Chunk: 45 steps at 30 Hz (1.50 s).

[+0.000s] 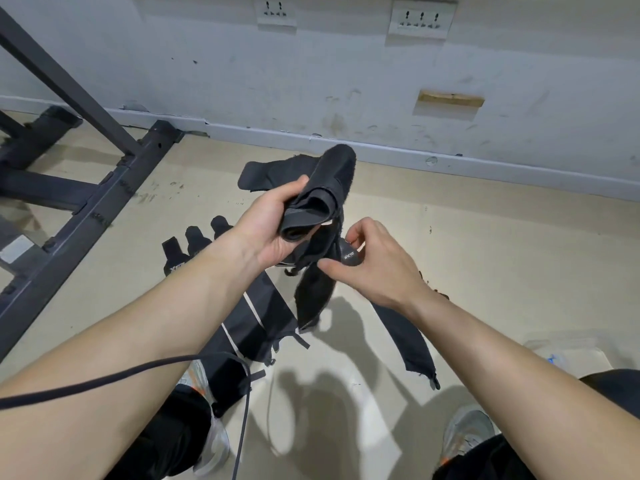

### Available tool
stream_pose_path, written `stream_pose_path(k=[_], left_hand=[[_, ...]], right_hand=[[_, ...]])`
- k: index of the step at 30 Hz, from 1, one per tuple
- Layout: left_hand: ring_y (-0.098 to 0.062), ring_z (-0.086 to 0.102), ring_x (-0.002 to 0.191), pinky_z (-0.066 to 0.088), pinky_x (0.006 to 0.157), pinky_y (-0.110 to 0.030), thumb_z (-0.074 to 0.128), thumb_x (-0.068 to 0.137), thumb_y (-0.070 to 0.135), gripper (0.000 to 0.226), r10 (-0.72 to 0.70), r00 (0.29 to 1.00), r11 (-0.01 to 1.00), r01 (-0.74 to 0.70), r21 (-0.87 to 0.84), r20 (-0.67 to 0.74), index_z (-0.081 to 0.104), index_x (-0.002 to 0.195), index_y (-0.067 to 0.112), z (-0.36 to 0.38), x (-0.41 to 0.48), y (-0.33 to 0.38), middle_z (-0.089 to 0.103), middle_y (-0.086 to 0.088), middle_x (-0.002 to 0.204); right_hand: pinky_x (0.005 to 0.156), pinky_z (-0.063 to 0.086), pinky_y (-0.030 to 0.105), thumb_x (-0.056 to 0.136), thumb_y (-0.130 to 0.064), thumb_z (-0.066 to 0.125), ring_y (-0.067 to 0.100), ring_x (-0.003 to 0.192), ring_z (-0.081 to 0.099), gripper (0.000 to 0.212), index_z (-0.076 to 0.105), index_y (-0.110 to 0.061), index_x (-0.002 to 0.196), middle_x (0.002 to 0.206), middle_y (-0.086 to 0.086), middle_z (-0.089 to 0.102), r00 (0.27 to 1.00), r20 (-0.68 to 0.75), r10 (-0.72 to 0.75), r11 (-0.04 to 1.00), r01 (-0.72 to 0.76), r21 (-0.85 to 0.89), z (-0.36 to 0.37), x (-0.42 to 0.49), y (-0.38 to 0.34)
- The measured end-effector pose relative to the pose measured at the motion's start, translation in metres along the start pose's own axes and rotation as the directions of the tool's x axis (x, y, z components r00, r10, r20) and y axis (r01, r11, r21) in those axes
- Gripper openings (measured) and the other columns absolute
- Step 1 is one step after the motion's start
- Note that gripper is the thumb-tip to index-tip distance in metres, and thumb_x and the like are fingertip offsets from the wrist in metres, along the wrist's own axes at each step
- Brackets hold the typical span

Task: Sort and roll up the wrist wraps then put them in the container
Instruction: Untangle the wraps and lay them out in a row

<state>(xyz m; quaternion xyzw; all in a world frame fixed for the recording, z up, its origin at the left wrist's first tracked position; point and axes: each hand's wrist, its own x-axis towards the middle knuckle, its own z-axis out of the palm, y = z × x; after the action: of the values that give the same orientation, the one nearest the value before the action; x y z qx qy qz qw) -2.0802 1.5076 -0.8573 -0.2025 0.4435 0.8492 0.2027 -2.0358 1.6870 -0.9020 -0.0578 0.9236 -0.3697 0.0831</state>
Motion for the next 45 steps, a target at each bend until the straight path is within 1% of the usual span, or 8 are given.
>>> stream_pose_path(k=[8, 16, 19, 24, 29, 34, 38, 45], left_hand=[[-0.023, 0.077, 0.082, 0.062, 0.068, -0.035, 0.068, 0.097, 0.019, 0.021, 0.193, 0.941, 0.981, -0.190, 0.039, -0.277, 0.067, 0.113, 0.005, -0.017, 0.016, 0.015, 0.076, -0.015, 0.109], [-0.022, 0.078, 0.089, 0.063, 0.071, -0.035, 0.068, 0.097, 0.019, 0.019, 0.159, 0.952, 0.987, -0.143, 0.077, -0.262, 0.069, 0.114, 0.010, -0.037, 0.009, 0.052, 0.078, -0.008, 0.105], [-0.018, 0.076, 0.082, 0.064, 0.075, -0.032, 0.066, 0.099, 0.021, 0.011, 0.097, 0.976, 0.985, -0.066, 0.159, -0.193, 0.069, 0.102, 0.010, -0.027, 0.001, 0.044, 0.078, -0.006, 0.092], [-0.015, 0.076, 0.076, 0.064, 0.072, -0.029, 0.063, 0.099, 0.022, 0.016, -0.056, 0.998, 0.926, 0.068, 0.372, -0.043, 0.072, 0.091, 0.011, -0.017, -0.011, 0.035, 0.077, -0.004, 0.088], [-0.021, 0.075, 0.090, 0.062, 0.088, -0.039, 0.067, 0.089, 0.022, 0.019, -0.173, 0.982, 0.909, 0.130, 0.397, 0.076, 0.075, 0.098, 0.008, -0.022, -0.018, 0.029, 0.075, -0.008, 0.102], [-0.026, 0.060, 0.131, 0.045, 0.113, -0.047, 0.064, 0.094, 0.017, 0.029, -0.017, 0.990, 0.988, -0.006, 0.155, 0.143, 0.069, 0.121, 0.006, -0.037, -0.009, 0.043, 0.065, -0.010, 0.133], [-0.022, 0.073, 0.108, 0.059, 0.095, -0.042, 0.054, 0.104, 0.020, 0.023, 0.152, 0.988, 0.988, -0.152, -0.003, 0.014, 0.067, 0.118, 0.008, -0.045, -0.002, 0.053, 0.075, -0.009, 0.115], [-0.012, 0.072, 0.091, 0.056, 0.083, -0.033, 0.076, 0.089, 0.041, 0.020, 0.518, 0.844, 0.621, -0.257, 0.741, -0.141, 0.071, 0.100, 0.025, -0.109, 0.033, 0.035, 0.077, 0.009, 0.095]], right_hand=[[0.067, 0.033, 0.035, 0.102, -0.049, 0.047, 0.029, 0.079, 0.044, 0.039, 0.045, -0.021, 0.076, 0.074, -0.005, 0.050, 0.995, 0.023, -0.094, 0.895, 0.095, -0.437, -0.010, 0.001, 0.011], [0.070, 0.041, 0.031, 0.093, -0.027, 0.051, 0.032, 0.090, 0.063, 0.011, 0.060, -0.021, 0.092, 0.095, 0.005, 0.065, 0.947, -0.044, 0.318, 0.688, -0.262, -0.676, -0.031, 0.001, 0.055], [0.074, 0.040, 0.033, 0.096, -0.044, 0.056, 0.031, 0.104, 0.061, 0.035, 0.060, -0.018, 0.120, 0.110, 0.005, 0.062, 0.902, -0.063, 0.427, 0.569, -0.322, -0.756, -0.037, 0.007, 0.062], [0.105, 0.043, 0.037, 0.098, -0.028, 0.051, 0.021, 0.128, 0.054, 0.042, 0.054, -0.027, 0.140, 0.142, -0.002, 0.053, 0.982, 0.026, 0.185, 0.980, -0.182, -0.083, -0.017, 0.023, 0.044], [0.093, 0.052, 0.023, 0.082, -0.010, 0.041, 0.004, 0.103, 0.067, 0.038, 0.066, -0.017, 0.110, 0.106, -0.011, 0.074, 0.974, 0.208, -0.093, 0.678, -0.091, 0.730, -0.006, 0.021, 0.002], [0.076, 0.042, 0.018, 0.096, -0.011, 0.066, -0.008, 0.069, 0.055, 0.010, 0.062, -0.012, 0.105, 0.066, -0.028, 0.059, 0.915, 0.389, -0.109, 0.868, -0.103, 0.486, 0.013, 0.023, 0.022], [0.100, 0.052, 0.026, 0.092, -0.035, 0.075, 0.005, 0.104, 0.071, 0.032, 0.070, -0.022, 0.121, 0.110, -0.018, 0.076, 0.836, 0.547, 0.035, 0.876, -0.290, 0.387, 0.029, 0.009, 0.038], [0.103, 0.055, 0.041, 0.090, -0.041, 0.077, 0.018, 0.107, 0.074, 0.040, 0.069, -0.018, 0.121, 0.113, -0.003, 0.078, 0.692, 0.703, 0.164, 0.774, -0.532, 0.343, 0.055, -0.009, 0.065]])
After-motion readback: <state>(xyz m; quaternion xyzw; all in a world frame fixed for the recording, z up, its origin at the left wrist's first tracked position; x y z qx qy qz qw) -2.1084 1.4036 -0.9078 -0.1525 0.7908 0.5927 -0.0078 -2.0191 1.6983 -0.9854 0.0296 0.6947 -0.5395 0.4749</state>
